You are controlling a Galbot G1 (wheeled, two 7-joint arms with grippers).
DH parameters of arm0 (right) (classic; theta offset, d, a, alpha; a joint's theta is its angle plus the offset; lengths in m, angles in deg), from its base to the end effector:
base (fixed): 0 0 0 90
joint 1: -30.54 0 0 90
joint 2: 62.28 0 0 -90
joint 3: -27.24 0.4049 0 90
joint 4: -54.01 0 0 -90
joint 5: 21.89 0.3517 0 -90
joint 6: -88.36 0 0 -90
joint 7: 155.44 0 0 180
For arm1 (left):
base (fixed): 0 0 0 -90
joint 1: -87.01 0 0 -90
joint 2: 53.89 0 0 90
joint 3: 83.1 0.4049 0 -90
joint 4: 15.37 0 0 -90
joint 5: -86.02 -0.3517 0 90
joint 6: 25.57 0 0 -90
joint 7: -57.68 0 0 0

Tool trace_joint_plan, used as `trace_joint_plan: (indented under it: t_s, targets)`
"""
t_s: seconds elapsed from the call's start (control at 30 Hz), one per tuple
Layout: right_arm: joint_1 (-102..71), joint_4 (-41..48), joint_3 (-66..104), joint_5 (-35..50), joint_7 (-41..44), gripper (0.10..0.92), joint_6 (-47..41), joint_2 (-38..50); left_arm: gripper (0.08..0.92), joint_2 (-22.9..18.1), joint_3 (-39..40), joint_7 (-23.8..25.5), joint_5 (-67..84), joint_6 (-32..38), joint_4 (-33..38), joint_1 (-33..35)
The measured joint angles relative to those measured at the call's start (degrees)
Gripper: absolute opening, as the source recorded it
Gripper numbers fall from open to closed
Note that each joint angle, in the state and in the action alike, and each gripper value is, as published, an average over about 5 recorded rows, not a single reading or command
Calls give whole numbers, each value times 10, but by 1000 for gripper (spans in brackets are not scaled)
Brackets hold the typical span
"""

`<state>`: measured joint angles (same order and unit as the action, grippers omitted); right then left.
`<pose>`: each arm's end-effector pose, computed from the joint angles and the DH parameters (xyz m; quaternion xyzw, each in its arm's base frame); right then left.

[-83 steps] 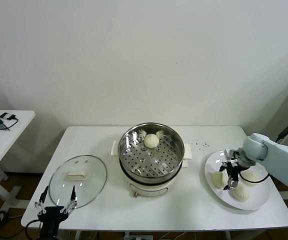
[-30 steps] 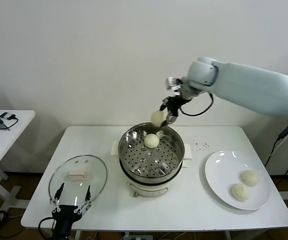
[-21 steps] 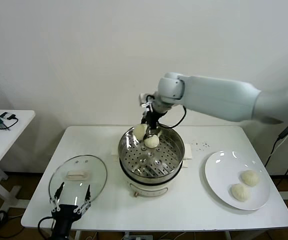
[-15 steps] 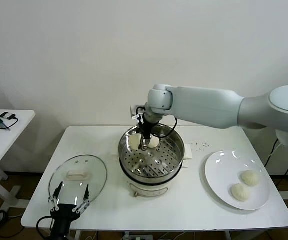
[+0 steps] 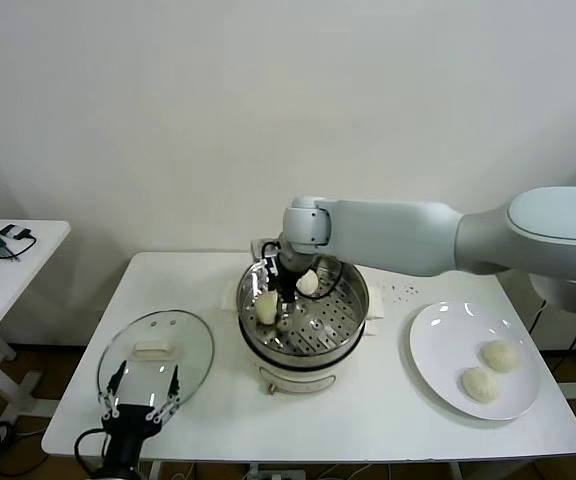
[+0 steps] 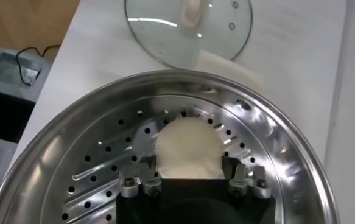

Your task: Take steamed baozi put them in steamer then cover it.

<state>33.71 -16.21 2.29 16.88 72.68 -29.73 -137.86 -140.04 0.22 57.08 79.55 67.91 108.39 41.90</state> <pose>0.5890 0.1601 -0.1072 0.5785 -0.5156 0.5356 0.3357 0.0599 0.0480 -0.3514 0.0200 -0.9905 -0.1196 0.0653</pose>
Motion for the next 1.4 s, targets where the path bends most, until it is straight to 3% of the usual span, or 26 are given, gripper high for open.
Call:
trace_joint_plan:
  t_s: [0.37, 0.77, 1.13, 1.4]
  targets:
    - [47, -36, -2, -5, 27, 823, 15, 55, 823, -5, 0, 0, -3, -3, 5, -4]
    - [131, -123, -33, -29, 74, 823, 57, 232, 823, -5, -7, -1, -1, -4, 3, -6]
    - [49, -170, 4, -148, 107, 823, 93, 426, 823, -6, -19, -1, 1, -12, 4, -9]
    - [-59, -164, 58, -249, 119, 823, 118, 506, 823, -12, -22, -5, 0, -14, 7, -2]
